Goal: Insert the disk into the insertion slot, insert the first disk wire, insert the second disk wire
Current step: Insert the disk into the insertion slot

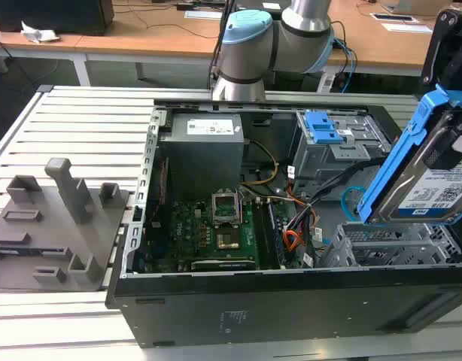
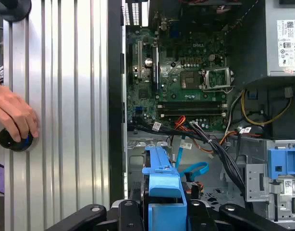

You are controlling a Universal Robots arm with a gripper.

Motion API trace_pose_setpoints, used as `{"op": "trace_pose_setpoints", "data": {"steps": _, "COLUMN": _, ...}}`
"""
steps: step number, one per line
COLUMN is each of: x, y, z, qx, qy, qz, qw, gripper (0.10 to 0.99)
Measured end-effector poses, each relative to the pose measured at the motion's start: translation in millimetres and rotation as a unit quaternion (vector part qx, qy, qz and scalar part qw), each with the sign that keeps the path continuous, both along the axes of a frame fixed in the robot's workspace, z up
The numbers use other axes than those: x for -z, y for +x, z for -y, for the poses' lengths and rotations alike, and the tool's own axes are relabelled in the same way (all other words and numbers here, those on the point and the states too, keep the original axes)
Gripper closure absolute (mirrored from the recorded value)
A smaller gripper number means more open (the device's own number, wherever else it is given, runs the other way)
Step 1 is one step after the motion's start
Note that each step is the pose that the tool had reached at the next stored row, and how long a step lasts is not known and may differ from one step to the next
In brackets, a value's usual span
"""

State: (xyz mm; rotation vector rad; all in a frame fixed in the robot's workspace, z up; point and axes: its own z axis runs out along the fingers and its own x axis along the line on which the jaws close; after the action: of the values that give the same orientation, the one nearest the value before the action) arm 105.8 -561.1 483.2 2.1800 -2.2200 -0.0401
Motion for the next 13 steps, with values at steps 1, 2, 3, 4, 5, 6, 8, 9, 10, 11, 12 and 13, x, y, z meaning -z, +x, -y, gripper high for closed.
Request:
{"op": "trace_pose_setpoints", "data": {"steps": 1, "x": 1.3, "y": 0.0, "z": 0.0, "qx": 0.000, "qy": 0.0000, "qz": 0.0000, "qw": 1.0000, "gripper": 0.722}}
{"op": "trace_pose_setpoints", "data": {"steps": 2, "x": 5.2, "y": 0.0, "z": 0.0, "qx": 0.000, "qy": 0.0000, "qz": 0.0000, "qw": 1.0000, "gripper": 0.722}}
{"op": "trace_pose_setpoints", "data": {"steps": 3, "x": 7.1, "y": 0.0, "z": 0.0, "qx": 0.000, "qy": 0.0000, "qz": 0.0000, "qw": 1.0000, "gripper": 0.722}}
{"op": "trace_pose_setpoints", "data": {"steps": 4, "x": 8.0, "y": 0.0, "z": 0.0, "qx": 0.000, "qy": 0.0000, "qz": 0.0000, "qw": 1.0000, "gripper": 0.722}}
{"op": "trace_pose_setpoints", "data": {"steps": 5, "x": 9.1, "y": 0.0, "z": 0.0, "qx": 0.000, "qy": 0.0000, "qz": 0.0000, "qw": 1.0000, "gripper": 0.722}}
{"op": "trace_pose_setpoints", "data": {"steps": 6, "x": 10.0, "y": 0.0, "z": 0.0, "qx": 0.000, "qy": 0.0000, "qz": 0.0000, "qw": 1.0000, "gripper": 0.722}}
{"op": "trace_pose_setpoints", "data": {"steps": 8, "x": 11.7, "y": 0.0, "z": 0.0, "qx": 0.000, "qy": 0.0000, "qz": 0.0000, "qw": 1.0000, "gripper": 0.722}}
{"op": "trace_pose_setpoints", "data": {"steps": 9, "x": 12.3, "y": 0.0, "z": 0.0, "qx": 0.000, "qy": 0.0000, "qz": 0.0000, "qw": 1.0000, "gripper": 0.722}}
{"op": "trace_pose_setpoints", "data": {"steps": 10, "x": 13.0, "y": 0.0, "z": 0.0, "qx": 0.000, "qy": 0.0000, "qz": 0.0000, "qw": 1.0000, "gripper": 0.722}}
{"op": "trace_pose_setpoints", "data": {"steps": 11, "x": 13.6, "y": 0.0, "z": 0.0, "qx": 0.000, "qy": 0.0000, "qz": 0.0000, "qw": 1.0000, "gripper": 0.722}}
{"op": "trace_pose_setpoints", "data": {"steps": 12, "x": 14.4, "y": 0.0, "z": 0.0, "qx": 0.000, "qy": 0.0000, "qz": 0.0000, "qw": 1.0000, "gripper": 0.722}}
{"op": "trace_pose_setpoints", "data": {"steps": 13, "x": 15.3, "y": 0.0, "z": 0.0, "qx": 0.000, "qy": 0.0000, "qz": 0.0000, "qw": 1.0000, "gripper": 0.722}}
